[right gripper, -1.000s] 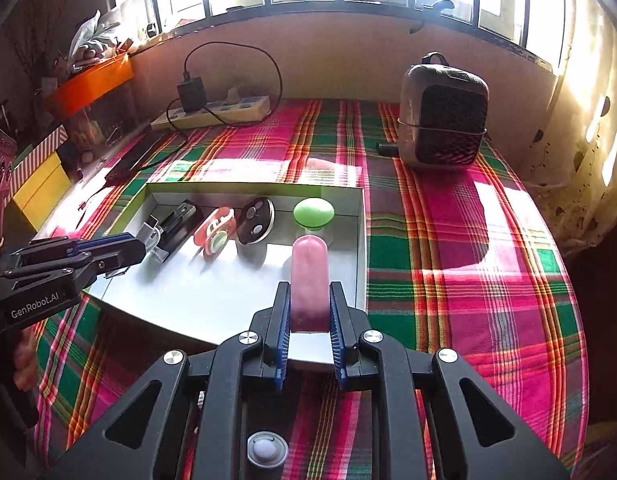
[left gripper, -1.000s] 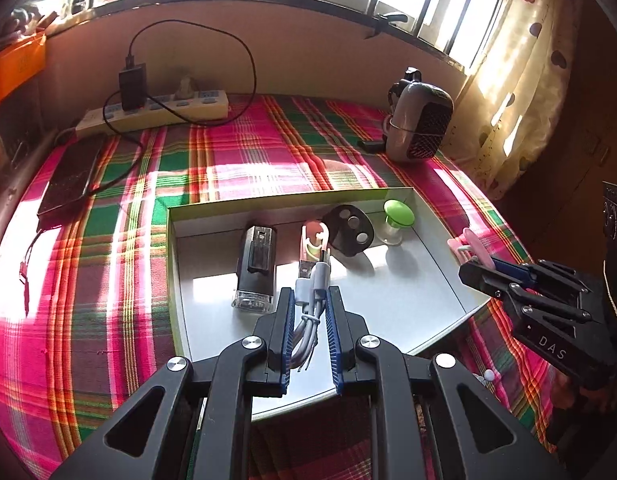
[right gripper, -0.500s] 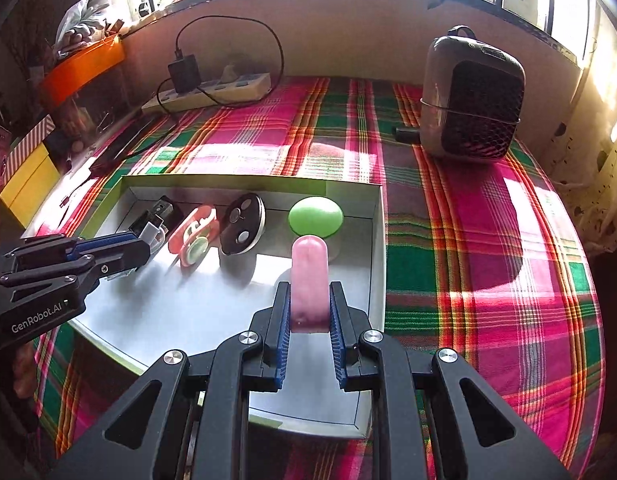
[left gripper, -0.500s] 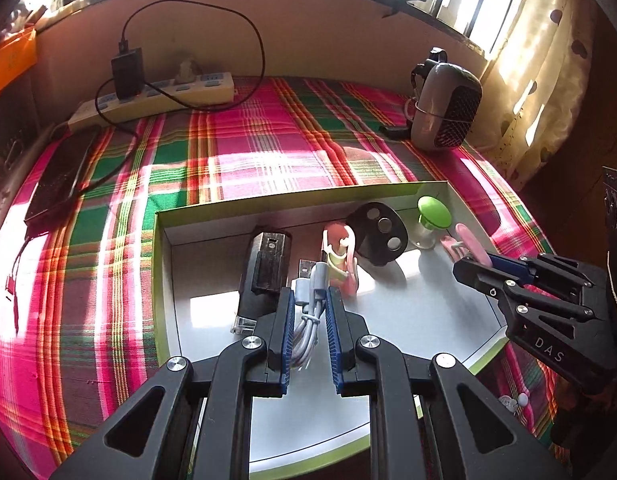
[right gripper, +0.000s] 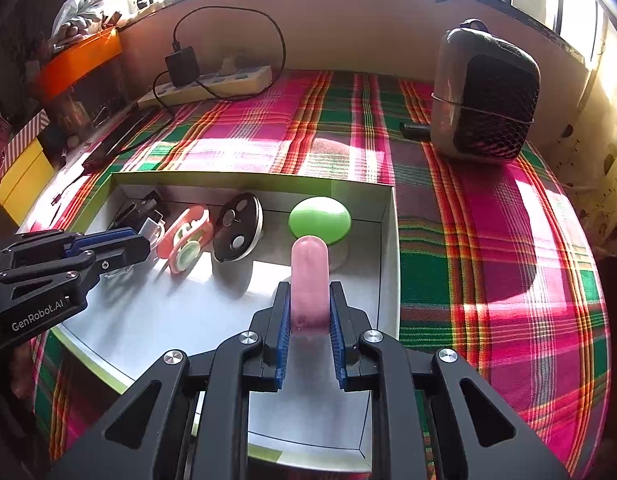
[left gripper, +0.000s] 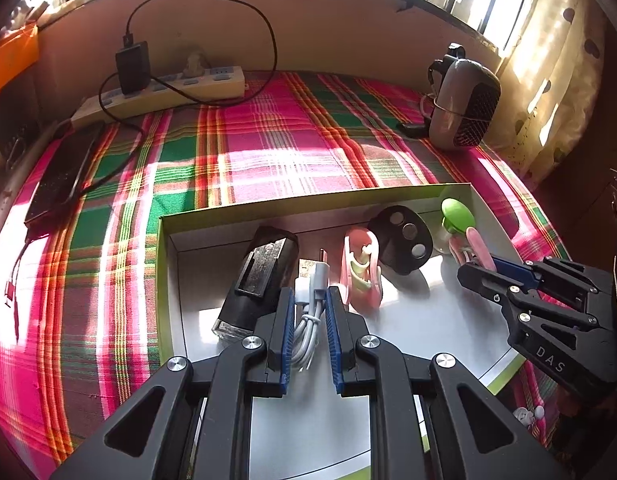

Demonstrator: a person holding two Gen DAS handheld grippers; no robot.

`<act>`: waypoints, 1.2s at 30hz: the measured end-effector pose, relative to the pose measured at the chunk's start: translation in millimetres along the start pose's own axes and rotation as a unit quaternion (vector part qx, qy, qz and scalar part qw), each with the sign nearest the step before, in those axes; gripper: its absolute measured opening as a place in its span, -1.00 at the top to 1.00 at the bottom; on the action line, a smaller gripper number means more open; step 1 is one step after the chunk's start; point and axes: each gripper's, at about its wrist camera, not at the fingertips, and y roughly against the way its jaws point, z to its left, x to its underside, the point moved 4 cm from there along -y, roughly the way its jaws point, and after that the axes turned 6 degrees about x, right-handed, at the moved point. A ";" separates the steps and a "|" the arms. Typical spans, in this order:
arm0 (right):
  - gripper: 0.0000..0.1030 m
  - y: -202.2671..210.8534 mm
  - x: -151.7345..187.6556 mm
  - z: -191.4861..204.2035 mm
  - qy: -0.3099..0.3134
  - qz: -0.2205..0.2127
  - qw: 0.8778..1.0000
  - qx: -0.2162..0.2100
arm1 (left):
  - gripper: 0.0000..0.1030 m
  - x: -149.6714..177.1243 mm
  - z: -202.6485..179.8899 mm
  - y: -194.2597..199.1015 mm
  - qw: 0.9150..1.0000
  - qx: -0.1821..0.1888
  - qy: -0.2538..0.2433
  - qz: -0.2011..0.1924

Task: Organize objects
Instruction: 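Carry the white cable and pink case into the white box and open both tools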

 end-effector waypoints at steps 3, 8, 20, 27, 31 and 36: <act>0.64 -1.5 0.6 1.7 0.007 -0.002 1.000 0.004 | 0.73 -0.5 4.0 -2.9 1.000 -0.003 0.005 0.004; 0.64 -1.3 0.5 2.3 0.010 -0.006 1.000 0.006 | 0.73 -0.4 2.4 -5.9 1.000 -0.004 0.002 0.005; 0.64 -1.1 1.0 2.8 0.014 -0.013 1.000 0.011 | 0.72 -0.9 1.6 -6.1 1.000 -0.005 0.002 0.005; 0.63 -1.3 0.5 3.8 0.013 -0.016 1.000 0.012 | 0.72 -1.3 1.5 -6.6 1.000 -0.005 0.003 0.005; 0.63 -1.1 0.5 3.6 0.012 -0.017 1.000 0.013 | 0.72 -1.6 1.6 -6.6 1.000 -0.006 0.002 0.006; 0.63 -0.5 0.7 3.3 0.010 -0.018 1.000 0.014 | 0.70 -1.6 1.3 -6.7 1.000 -0.006 0.003 0.006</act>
